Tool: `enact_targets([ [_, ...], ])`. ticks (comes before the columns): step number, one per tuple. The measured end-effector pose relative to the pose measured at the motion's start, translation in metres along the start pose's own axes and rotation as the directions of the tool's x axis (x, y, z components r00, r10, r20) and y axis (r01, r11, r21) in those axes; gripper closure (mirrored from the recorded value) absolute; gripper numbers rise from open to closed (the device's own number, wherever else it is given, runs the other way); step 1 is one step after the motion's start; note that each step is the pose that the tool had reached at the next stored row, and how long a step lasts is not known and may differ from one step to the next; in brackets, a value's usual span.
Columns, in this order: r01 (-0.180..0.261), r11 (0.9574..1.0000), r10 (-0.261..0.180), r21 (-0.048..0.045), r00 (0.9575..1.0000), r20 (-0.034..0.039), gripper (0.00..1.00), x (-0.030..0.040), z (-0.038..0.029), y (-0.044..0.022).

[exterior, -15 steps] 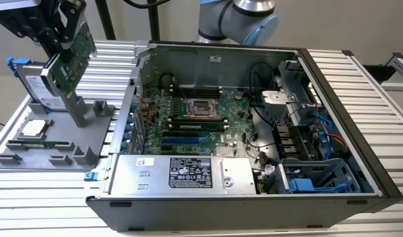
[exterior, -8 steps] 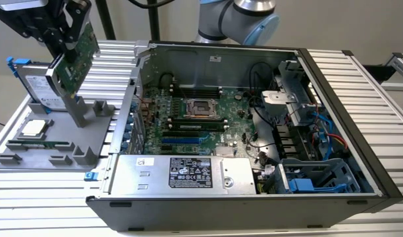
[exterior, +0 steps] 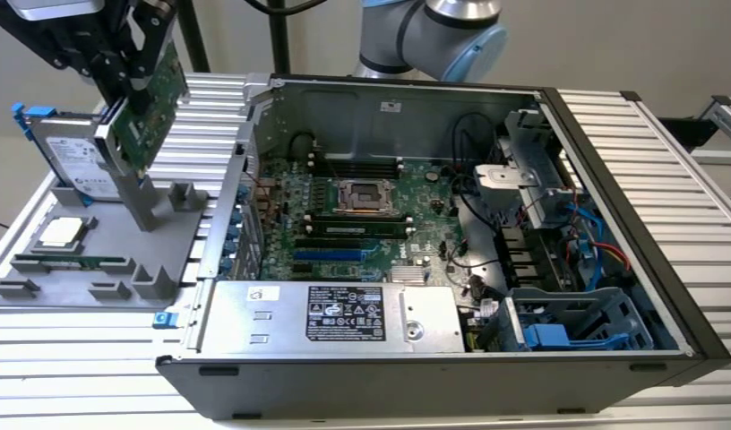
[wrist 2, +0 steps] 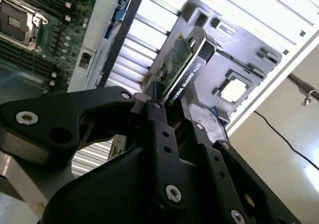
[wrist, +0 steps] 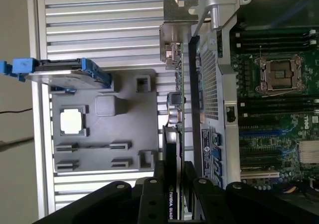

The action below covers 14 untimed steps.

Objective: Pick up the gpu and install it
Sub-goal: 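Pick up the gpu and move the gpu toward the slot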

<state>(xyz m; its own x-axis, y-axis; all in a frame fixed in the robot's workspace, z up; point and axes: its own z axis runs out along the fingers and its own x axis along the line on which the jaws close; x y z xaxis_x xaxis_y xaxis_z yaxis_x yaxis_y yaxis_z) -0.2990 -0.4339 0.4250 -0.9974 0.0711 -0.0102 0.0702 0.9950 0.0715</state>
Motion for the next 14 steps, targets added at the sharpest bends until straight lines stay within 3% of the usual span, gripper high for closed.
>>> enact_targets([
  [14,0.0,1.0,0.0,0.0,1.0,0.0,1.0,-0.0137,0.0002,0.001],
])
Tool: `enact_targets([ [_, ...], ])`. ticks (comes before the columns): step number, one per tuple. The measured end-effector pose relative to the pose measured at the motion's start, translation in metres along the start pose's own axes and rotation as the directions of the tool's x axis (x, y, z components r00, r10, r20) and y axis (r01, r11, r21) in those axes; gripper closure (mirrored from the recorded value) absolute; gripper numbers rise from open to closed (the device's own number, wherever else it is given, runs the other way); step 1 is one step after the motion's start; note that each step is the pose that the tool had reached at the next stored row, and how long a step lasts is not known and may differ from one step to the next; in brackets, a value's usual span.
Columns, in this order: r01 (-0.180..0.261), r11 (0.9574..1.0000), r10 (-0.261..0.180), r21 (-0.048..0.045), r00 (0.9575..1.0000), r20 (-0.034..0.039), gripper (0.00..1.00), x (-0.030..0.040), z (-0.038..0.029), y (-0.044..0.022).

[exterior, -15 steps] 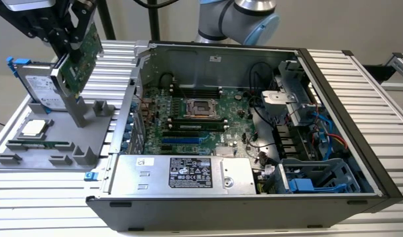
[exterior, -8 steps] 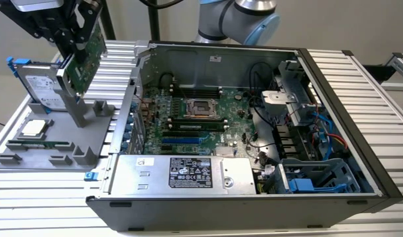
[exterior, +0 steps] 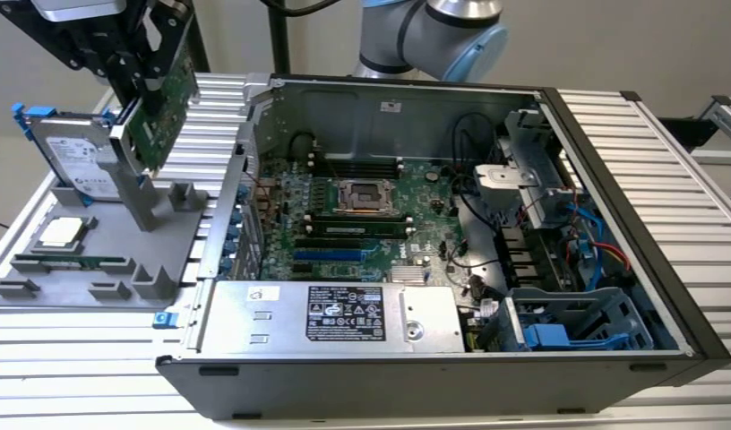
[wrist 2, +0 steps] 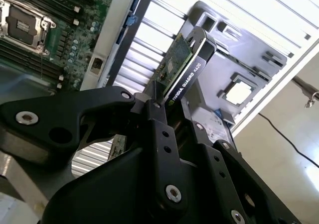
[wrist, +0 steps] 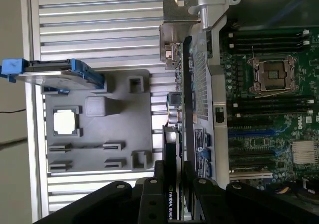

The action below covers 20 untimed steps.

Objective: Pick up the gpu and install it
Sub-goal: 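Pick up the gpu and move the gpu toward the slot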

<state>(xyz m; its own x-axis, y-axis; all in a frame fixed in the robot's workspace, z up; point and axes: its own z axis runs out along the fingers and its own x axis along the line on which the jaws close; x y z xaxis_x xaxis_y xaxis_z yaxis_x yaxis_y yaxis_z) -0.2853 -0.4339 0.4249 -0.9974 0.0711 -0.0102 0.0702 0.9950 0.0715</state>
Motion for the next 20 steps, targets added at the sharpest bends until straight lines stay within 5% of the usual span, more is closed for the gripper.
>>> enact_targets([
  [20,0.0,1.0,0.0,0.0001,1.0,-0.0004,1.0,-0.0203,0.0003,0.0014],
])
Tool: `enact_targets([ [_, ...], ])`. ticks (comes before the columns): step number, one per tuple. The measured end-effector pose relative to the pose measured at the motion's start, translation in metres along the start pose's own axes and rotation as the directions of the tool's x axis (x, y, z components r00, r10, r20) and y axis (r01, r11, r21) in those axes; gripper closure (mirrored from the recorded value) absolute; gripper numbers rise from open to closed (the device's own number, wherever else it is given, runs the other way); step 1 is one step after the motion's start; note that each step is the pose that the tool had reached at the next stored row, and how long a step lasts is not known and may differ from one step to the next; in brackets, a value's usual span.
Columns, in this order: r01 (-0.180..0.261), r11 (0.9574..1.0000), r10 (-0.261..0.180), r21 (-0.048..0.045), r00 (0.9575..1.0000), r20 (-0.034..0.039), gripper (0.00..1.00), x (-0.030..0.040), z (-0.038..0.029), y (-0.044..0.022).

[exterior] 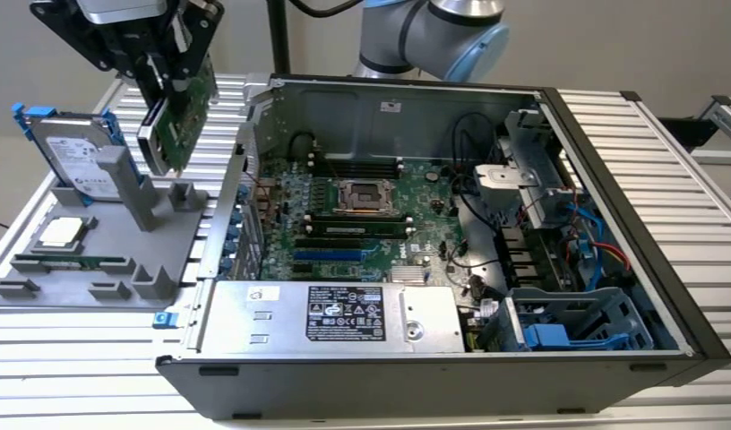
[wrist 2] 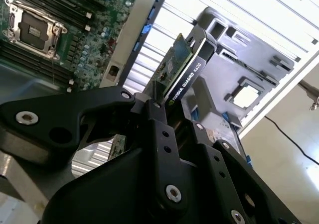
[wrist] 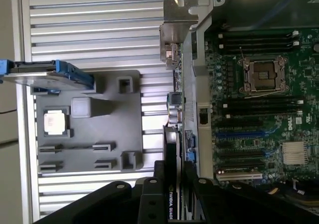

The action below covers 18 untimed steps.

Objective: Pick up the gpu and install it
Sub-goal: 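Pick up the gpu and move the gpu toward the slot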

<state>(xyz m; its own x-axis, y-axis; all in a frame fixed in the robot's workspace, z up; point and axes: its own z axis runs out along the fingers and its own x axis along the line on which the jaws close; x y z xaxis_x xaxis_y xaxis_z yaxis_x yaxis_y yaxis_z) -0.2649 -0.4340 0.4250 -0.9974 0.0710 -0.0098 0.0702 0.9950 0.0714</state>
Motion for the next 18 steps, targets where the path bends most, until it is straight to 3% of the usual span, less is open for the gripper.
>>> enact_targets([
  [18,0.0,1.0,0.0,0.0,1.0,-0.0009,1.0,-0.0216,0.0003,0.0015],
])
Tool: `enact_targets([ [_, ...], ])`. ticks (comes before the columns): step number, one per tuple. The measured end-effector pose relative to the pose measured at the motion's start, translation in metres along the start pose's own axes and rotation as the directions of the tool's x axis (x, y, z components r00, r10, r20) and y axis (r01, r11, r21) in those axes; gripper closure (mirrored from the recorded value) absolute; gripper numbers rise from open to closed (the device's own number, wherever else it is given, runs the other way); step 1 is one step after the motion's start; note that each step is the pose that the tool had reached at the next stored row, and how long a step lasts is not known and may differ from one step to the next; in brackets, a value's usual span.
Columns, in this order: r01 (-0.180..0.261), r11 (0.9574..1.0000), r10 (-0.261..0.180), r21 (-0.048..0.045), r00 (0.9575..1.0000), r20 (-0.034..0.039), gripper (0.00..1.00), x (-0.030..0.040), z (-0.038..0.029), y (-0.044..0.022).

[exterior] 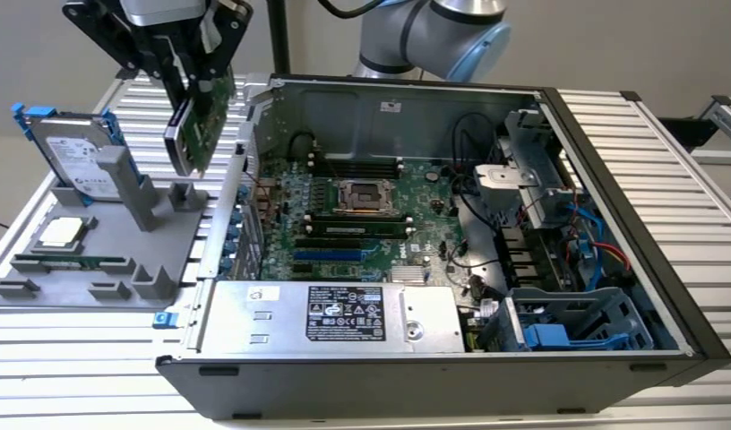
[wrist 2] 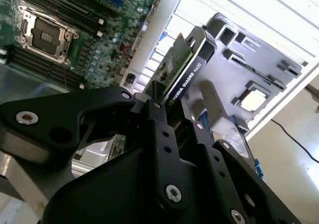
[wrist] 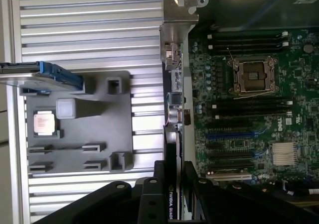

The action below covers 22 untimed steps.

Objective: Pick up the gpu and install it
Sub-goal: 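Pick up the gpu and move the gpu toward the slot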

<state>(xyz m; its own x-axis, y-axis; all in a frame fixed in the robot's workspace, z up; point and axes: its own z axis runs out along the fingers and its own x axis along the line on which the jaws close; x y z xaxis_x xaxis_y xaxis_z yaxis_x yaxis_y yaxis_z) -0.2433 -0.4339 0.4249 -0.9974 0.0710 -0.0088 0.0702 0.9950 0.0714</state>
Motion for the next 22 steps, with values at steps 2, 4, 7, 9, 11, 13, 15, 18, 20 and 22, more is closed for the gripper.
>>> enact_targets([
  [2,0.0,1.0,0.0,0.0,1.0,-0.0001,1.0,-0.0023,0.0,0.0002],
  [4,0.0,1.0,0.0,0.0,1.0,-0.0003,1.0,-0.0046,0.0,0.0003],
  [7,0.0,1.0,0.0,0.0,1.0,-0.0004,1.0,-0.0082,0.0001,0.0006],
  [9,0.0,1.0,0.0,0.0001,1.0,-0.0005,1.0,-0.0105,0.0001,0.0007],
  [11,0.0,1.0,0.0,0.0,1.0,-0.0006,1.0,-0.0129,0.0002,0.0009],
  [13,0.0,1.0,0.0,0.0001,1.0,-0.0007,1.0,-0.0153,0.0002,0.0011],
  [15,0.0,1.0,0.0,0.0001,1.0,-0.0008,1.0,-0.0176,0.0002,0.0012],
  [18,0.0,1.0,0.0,0.0001,1.0,-0.001,1.0,-0.0211,0.0003,0.0015],
  [20,0.0,1.0,0.0,0.0002,1.0,-0.0011,1.0,-0.0236,0.0003,0.0017],
  [22,0.0,1.0,0.0,0.0001,1.0,-0.0011,1.0,-0.0259,0.0003,0.0018],
])
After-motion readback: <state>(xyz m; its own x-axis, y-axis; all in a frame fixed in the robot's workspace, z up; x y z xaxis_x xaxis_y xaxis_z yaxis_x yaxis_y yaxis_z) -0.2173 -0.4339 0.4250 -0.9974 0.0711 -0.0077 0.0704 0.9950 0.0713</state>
